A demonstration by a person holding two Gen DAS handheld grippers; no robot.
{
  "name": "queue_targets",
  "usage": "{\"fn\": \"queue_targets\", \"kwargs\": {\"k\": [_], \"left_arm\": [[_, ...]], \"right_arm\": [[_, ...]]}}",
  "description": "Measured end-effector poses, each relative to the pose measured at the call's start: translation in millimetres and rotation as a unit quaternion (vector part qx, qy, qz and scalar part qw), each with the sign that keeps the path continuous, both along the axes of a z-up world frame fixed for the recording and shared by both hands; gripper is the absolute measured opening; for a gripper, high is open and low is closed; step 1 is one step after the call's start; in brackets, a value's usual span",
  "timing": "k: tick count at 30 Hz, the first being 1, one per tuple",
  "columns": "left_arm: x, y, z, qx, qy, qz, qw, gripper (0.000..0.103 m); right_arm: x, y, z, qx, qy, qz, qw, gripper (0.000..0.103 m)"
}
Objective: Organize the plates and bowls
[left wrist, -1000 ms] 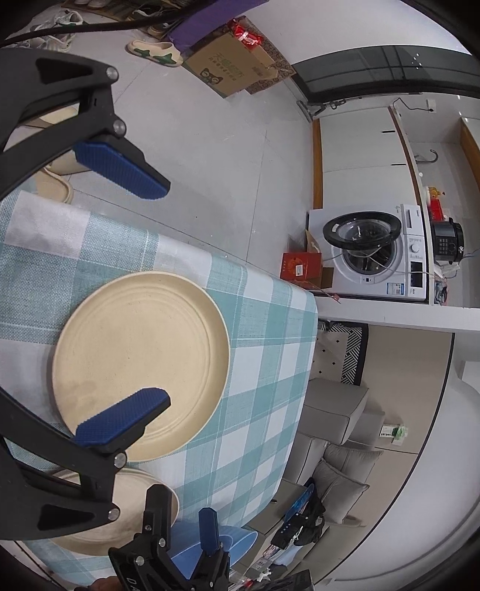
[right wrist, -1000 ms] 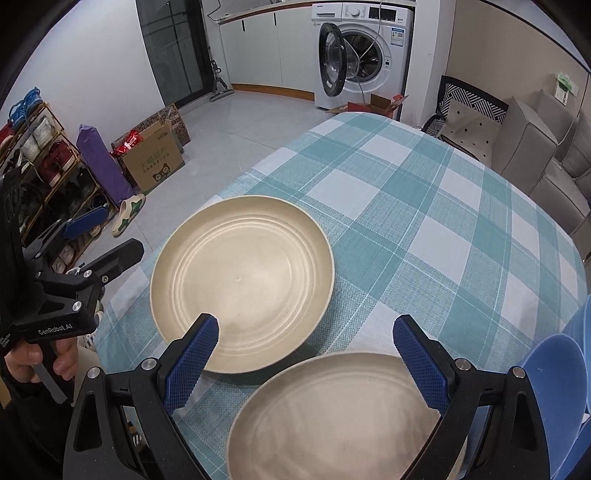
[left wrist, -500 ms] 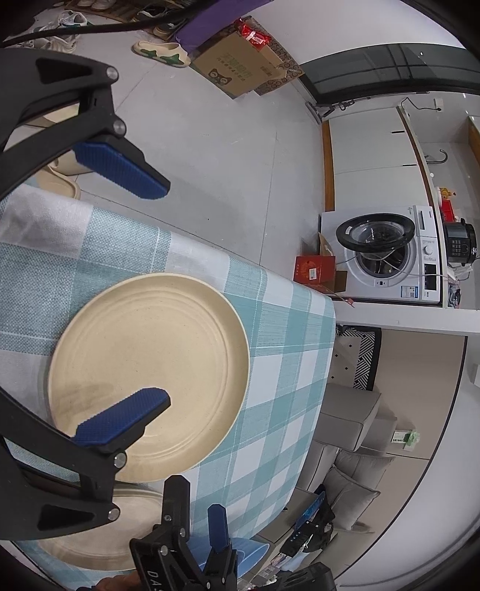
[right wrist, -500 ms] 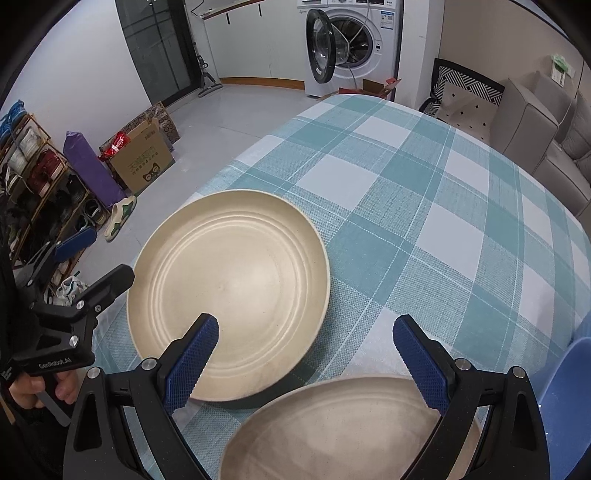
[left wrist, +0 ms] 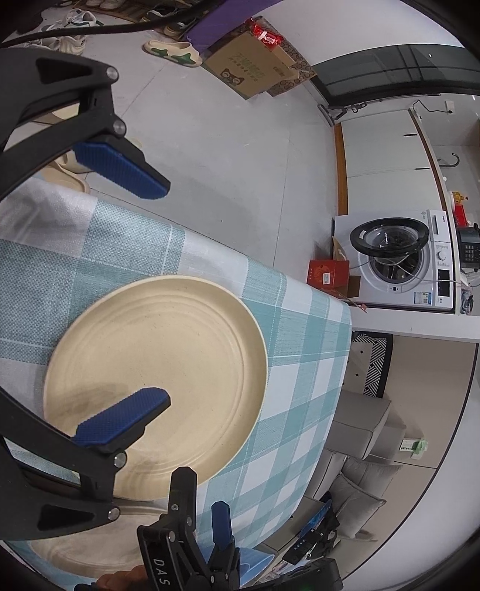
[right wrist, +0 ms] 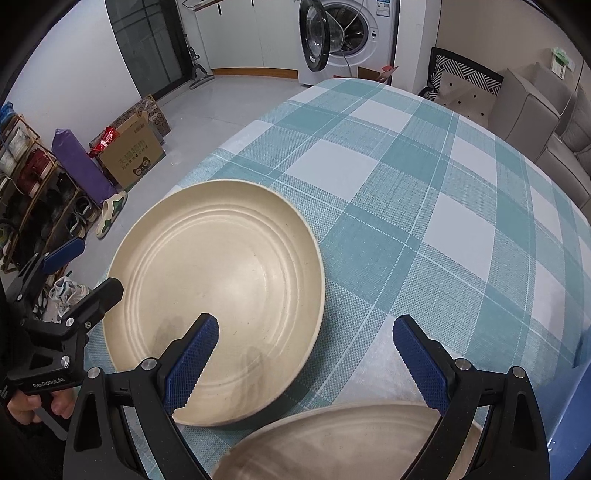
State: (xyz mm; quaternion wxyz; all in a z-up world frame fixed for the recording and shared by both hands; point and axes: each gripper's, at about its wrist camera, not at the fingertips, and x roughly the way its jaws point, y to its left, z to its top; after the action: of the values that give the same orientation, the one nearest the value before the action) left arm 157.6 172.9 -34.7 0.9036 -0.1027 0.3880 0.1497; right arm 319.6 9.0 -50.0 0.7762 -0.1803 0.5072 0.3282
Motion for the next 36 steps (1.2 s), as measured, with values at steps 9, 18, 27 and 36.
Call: {"fn": "queue_targets", "kwargs": {"k": [9,18,27,36], "left_arm": [[3,3,-9,-0.009,0.01,0.005,0.9999,0.102],[2,4,-13,-0.014,0.015,0.004,0.9998,0.095],[3,6,-16,-0.024,0.018,0.002,0.9995,0.085],[4,4,-18,-0.036,0.023,-0.01,0.999,0.06]], "right_arm": [[6,4,-9,-0.01,0.005,-0.003,1.0,0.097],[11,7,-18,-0.015,0.012,-0.005,1.0,0.097],[7,13,-21,-0.023,0.009,0.009,1.0,0.092],[3,16,-23,-0.021,0.02,0.019,0.999,0.074]]}}
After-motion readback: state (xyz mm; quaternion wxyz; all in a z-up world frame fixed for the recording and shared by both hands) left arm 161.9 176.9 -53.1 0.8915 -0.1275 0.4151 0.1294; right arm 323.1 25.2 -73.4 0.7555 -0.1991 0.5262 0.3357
